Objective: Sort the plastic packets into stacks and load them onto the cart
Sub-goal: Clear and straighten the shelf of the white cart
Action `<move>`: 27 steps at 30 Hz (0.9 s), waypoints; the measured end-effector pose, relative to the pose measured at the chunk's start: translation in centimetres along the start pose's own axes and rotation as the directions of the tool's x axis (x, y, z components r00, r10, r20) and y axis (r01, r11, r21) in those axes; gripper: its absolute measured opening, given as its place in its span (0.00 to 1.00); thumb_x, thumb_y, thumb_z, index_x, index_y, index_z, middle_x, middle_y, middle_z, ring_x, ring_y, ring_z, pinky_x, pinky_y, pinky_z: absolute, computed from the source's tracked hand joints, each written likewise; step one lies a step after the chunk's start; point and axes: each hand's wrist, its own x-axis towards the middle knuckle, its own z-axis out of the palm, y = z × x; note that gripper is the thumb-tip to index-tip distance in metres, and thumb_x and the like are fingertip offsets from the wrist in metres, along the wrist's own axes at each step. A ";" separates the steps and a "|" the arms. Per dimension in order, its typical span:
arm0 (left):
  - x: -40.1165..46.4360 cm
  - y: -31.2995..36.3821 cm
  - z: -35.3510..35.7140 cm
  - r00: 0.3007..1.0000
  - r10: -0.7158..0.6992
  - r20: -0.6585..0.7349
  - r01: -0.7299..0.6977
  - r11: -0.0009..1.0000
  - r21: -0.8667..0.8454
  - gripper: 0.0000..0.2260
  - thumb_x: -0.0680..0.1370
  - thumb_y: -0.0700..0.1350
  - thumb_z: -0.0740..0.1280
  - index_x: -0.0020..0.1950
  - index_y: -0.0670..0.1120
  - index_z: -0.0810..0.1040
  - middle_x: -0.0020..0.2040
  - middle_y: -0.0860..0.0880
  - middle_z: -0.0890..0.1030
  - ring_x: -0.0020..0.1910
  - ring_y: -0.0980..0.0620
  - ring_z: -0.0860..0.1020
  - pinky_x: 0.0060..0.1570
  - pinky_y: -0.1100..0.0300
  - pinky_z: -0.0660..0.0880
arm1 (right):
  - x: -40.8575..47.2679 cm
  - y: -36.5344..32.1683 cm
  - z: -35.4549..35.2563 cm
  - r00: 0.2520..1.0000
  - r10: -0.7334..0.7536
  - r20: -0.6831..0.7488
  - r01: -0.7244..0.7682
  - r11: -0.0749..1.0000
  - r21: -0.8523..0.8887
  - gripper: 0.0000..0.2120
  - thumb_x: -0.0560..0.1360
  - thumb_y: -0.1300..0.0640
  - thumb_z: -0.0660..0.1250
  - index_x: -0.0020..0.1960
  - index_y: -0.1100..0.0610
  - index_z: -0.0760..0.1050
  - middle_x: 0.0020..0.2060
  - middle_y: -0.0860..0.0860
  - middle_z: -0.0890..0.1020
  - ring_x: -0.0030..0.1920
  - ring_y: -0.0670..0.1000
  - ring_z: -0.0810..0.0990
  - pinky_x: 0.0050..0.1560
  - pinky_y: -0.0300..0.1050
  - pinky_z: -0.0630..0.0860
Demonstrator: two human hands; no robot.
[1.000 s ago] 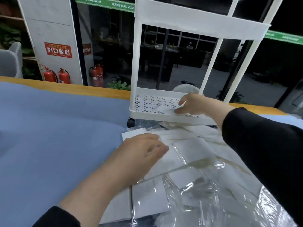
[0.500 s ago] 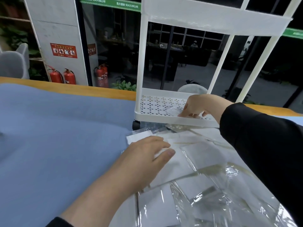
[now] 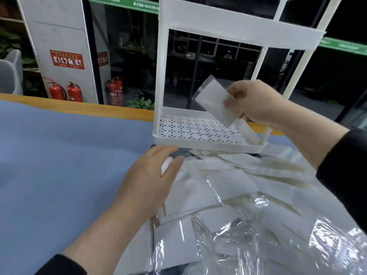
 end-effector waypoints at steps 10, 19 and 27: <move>-1.1 2.8 -0.5 0.982 0.140 0.130 -0.159 0.977 0.146 0.19 0.81 0.61 0.60 0.63 0.52 0.83 0.64 0.58 0.79 0.64 0.59 0.74 0.61 0.76 0.61 | -10.4 1.0 2.0 0.989 -0.009 0.151 0.050 0.962 -0.267 0.16 0.80 0.45 0.65 0.66 0.47 0.76 0.55 0.44 0.80 0.52 0.47 0.77 0.52 0.44 0.74; 0.4 6.4 -4.3 0.984 0.171 0.050 -0.178 0.934 0.309 0.20 0.83 0.62 0.57 0.72 0.58 0.74 0.72 0.63 0.71 0.72 0.61 0.68 0.68 0.67 0.64 | -14.0 -1.6 -6.1 0.982 -0.143 -0.119 0.124 0.979 -0.160 0.12 0.83 0.47 0.58 0.46 0.45 0.78 0.44 0.41 0.80 0.45 0.42 0.77 0.47 0.40 0.74; 7.4 13.0 -11.6 0.810 0.554 -0.193 -0.449 0.797 0.403 0.20 0.82 0.56 0.57 0.63 0.49 0.81 0.60 0.55 0.81 0.62 0.57 0.78 0.63 0.55 0.77 | -10.0 -5.6 -12.2 0.905 -0.314 -0.288 0.287 0.948 -0.135 0.09 0.80 0.46 0.61 0.59 0.40 0.76 0.55 0.28 0.73 0.55 0.35 0.75 0.55 0.31 0.70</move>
